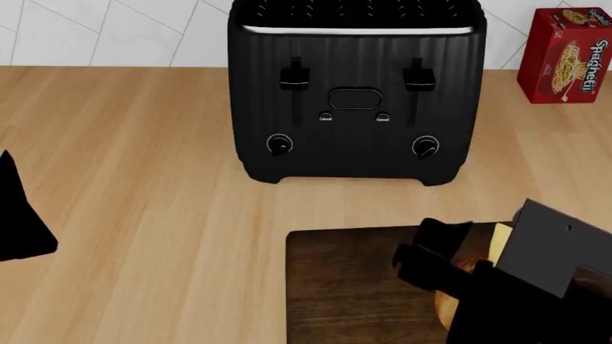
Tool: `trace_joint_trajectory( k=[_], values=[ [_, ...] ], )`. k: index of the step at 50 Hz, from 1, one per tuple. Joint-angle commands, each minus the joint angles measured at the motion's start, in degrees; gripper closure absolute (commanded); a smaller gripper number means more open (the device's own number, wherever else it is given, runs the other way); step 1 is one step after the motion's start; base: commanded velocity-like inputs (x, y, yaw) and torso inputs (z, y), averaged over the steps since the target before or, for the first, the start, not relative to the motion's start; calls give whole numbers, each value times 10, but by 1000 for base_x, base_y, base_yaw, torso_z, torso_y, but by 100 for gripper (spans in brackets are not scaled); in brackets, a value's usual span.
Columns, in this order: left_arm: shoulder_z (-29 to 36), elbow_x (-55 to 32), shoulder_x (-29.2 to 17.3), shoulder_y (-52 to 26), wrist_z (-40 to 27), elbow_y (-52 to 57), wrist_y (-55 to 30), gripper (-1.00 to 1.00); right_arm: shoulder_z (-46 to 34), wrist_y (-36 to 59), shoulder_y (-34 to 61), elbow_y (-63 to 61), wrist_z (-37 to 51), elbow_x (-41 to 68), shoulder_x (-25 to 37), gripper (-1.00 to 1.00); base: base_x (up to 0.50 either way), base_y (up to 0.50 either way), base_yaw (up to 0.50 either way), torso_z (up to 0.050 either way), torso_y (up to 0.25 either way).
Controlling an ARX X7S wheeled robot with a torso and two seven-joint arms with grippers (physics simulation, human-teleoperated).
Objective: Pick up the wedge of cheese and place it on the slice of bread to prepare a simple cheese on bread dish.
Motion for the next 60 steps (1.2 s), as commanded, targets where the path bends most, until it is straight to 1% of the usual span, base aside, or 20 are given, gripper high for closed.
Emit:
trace_joint_trajectory(
  k=[1, 11, 17, 21, 22, 24, 29, 32, 34, 36, 37, 41, 42, 43, 47, 50, 53, 60],
  values=[
    [-5, 13, 10, -3, 5, -38, 19, -100, 5, 14, 17, -7, 23, 8, -2, -100, 0, 0, 0, 0, 0],
    [-4, 11, 9, -2, 3, -37, 21, -100, 10, 78, 77, -76, 103, 50, 14, -100, 0, 0, 0, 0, 0],
    [-4, 10, 8, -2, 4, -38, 22, -100, 25, 126, 125, -119, 169, 114, 16, -100, 0, 0, 0, 0, 0],
    [-3, 9, 7, -3, 4, -38, 23, -100, 41, 181, 188, -145, 251, 202, 14, -100, 0, 0, 0, 0, 0],
    [-3, 9, 7, -3, 4, -39, 23, -100, 65, 212, 198, -151, 253, 206, -3, -100, 0, 0, 0, 0, 0],
    [-2, 10, 7, -3, 4, -39, 24, -100, 166, 362, 251, -171, 253, 219, -91, -100, 0, 0, 0, 0, 0],
    [0, 10, 6, -3, 2, -40, 24, -100, 121, 364, 295, -169, 253, 229, -86, -100, 0, 0, 0, 0, 0],
    [0, 10, 6, -3, 2, -39, 25, -100, 94, 364, 299, -190, 253, 227, -81, -100, 0, 0, 0, 0, 0],
    [1, 9, 6, -4, 2, -40, 24, -100, 92, 364, 299, -195, 253, 233, -86, -100, 0, 0, 0, 0, 0],
    [0, 10, 5, -2, 2, -39, 26, -100, 64, 364, 322, -190, 253, 276, -96, -100, 0, 0, 0, 0, 0],
    [0, 10, 5, -2, 1, -38, 27, -100, 37, 364, 338, -195, 253, 278, -94, -100, 0, 0, 0, 0, 0],
    [0, 10, 4, -1, 1, -38, 29, -100, 16, 361, 338, -197, 253, 304, -122, -100, 0, 0, 0, 0, 0],
    [1, 9, 4, -1, 2, -38, 29, -100, 2, 350, 335, -194, 253, 312, -120, -100, 0, 0, 0, 0, 0],
    [1, 10, 4, 0, 2, -38, 30, -100, -29, 318, 332, -190, 253, 320, -104, -100, 0, 0, 0, 0, 0],
    [1, 11, 3, 2, 4, -36, 34, -100, -175, 130, 352, -189, 253, 332, 2, -100, 0, 0, 0, 0, 0],
    [-1, 15, 3, 6, 8, -29, 44, -100, -247, 51, 369, -187, 253, 331, 38, -100, 0, 0, 0, 0, 0],
    [-4, 19, 2, 13, 19, -19, 58, -100, -269, 21, 367, -187, 253, 331, 43, -100, 0, 0, 0, 0, 0],
    [-2, 21, 1, 14, 19, -21, 60, -100, -276, 12, 343, -174, 214, 310, 37, -100, 0, 0, 0, 0, 0]
  ],
)
